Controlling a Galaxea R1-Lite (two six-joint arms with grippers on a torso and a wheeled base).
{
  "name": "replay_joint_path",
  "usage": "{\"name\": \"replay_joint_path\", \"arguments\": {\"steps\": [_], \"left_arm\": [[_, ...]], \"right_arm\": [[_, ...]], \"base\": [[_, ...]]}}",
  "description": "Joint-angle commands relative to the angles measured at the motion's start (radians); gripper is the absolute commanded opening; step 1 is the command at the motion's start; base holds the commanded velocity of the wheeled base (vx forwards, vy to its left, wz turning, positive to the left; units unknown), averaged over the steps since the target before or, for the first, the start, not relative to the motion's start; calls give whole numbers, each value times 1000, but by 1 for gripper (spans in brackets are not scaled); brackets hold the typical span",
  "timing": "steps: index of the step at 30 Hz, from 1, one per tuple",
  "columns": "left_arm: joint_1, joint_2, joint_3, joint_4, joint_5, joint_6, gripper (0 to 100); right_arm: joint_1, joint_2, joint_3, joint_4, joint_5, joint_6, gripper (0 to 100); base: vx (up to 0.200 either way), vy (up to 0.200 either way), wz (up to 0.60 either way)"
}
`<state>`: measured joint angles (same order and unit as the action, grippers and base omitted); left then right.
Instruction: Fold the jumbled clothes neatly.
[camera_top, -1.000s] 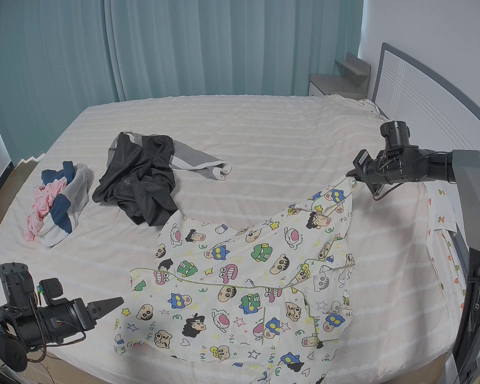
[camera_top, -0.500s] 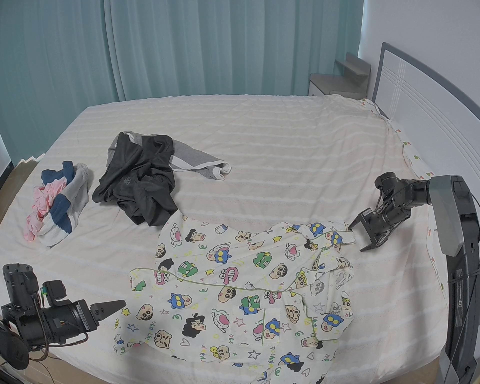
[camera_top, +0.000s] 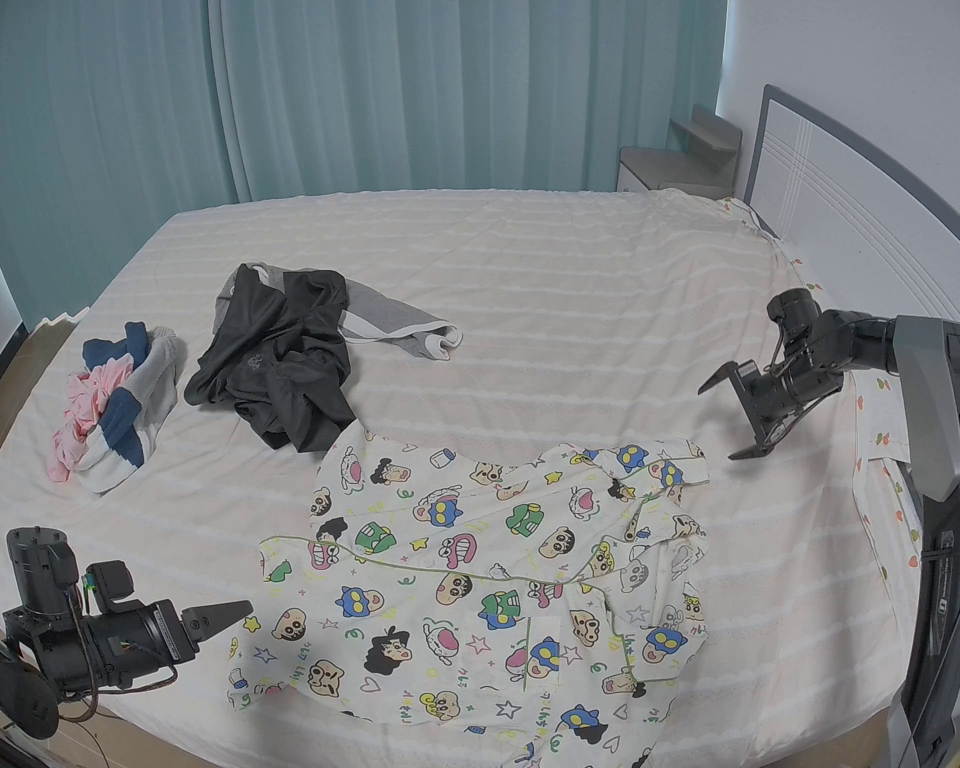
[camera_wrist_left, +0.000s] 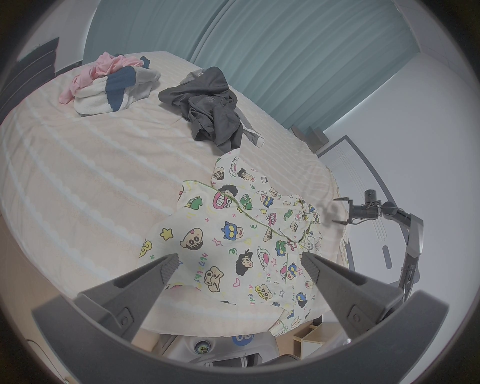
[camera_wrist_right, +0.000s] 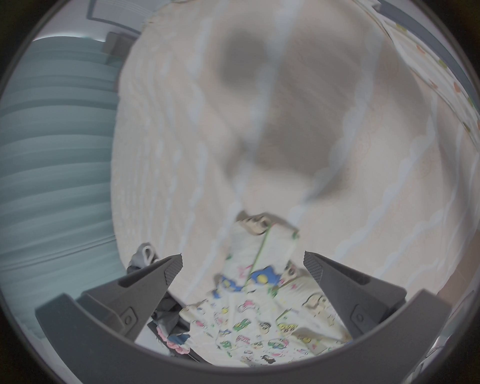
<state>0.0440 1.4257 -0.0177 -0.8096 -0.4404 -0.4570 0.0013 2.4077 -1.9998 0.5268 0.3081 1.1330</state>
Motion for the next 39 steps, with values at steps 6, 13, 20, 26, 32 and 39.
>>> {"name": "replay_joint_path", "arguments": {"steps": [6,13,20,26,32,39], "left_arm": [[-1,-5,15,0,0,0,100],[-1,-4,16,0,0,1,100],[-1,-2,16,1,0,0,100],[0,-2,15,0,0,0,100],[-1,1,15,1,0,0,100],[-1,1,16,1,0,0,100]], "right_arm": [[109,-372,95,-234,19,-234,100],[154,-498,809,-915,-1,-590,100],[164,-436,1000,-987,-21,-498,100],[163,-311,1110,-1200,-58,-498,100],[230,-223,1135,-1324,-126,-553,100],[295,-114,1069,-1332,-227,-550,100]], "base": [[0,0,0],[0,0,0],[0,0,0],[0,0,0],[0,0,0],[0,0,0]]}}
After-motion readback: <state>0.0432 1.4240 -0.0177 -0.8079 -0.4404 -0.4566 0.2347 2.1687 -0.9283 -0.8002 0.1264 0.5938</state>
